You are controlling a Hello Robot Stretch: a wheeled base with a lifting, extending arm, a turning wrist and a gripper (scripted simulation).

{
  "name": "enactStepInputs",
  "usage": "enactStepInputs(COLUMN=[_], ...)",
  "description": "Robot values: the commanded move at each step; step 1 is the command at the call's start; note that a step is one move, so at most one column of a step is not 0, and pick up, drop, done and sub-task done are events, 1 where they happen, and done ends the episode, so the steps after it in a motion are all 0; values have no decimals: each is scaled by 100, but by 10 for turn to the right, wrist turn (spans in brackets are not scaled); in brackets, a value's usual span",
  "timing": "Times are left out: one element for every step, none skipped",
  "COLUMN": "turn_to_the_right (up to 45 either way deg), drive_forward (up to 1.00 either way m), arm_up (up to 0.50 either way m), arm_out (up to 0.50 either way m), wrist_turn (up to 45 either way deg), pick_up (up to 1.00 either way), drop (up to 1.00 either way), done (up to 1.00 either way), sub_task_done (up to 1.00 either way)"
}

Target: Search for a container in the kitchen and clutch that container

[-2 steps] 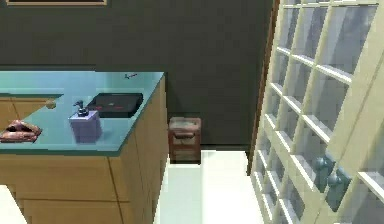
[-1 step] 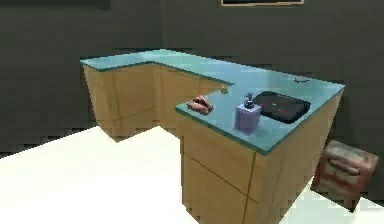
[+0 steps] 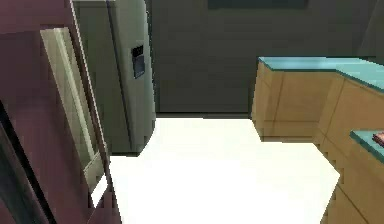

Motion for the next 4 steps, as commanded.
enactStepInputs(turn_to_the_right=[-240,450,450,0], drive_forward=[0,0,0,35], arm_up=[0,0,0,0], arm_out=[0,0,0,0], wrist_turn=[0,0,0,0], pick_up=[0,0,0,0], drop=[0,0,0,0], done=[0,0,0,0], sub_task_done=[0,0,0,0])
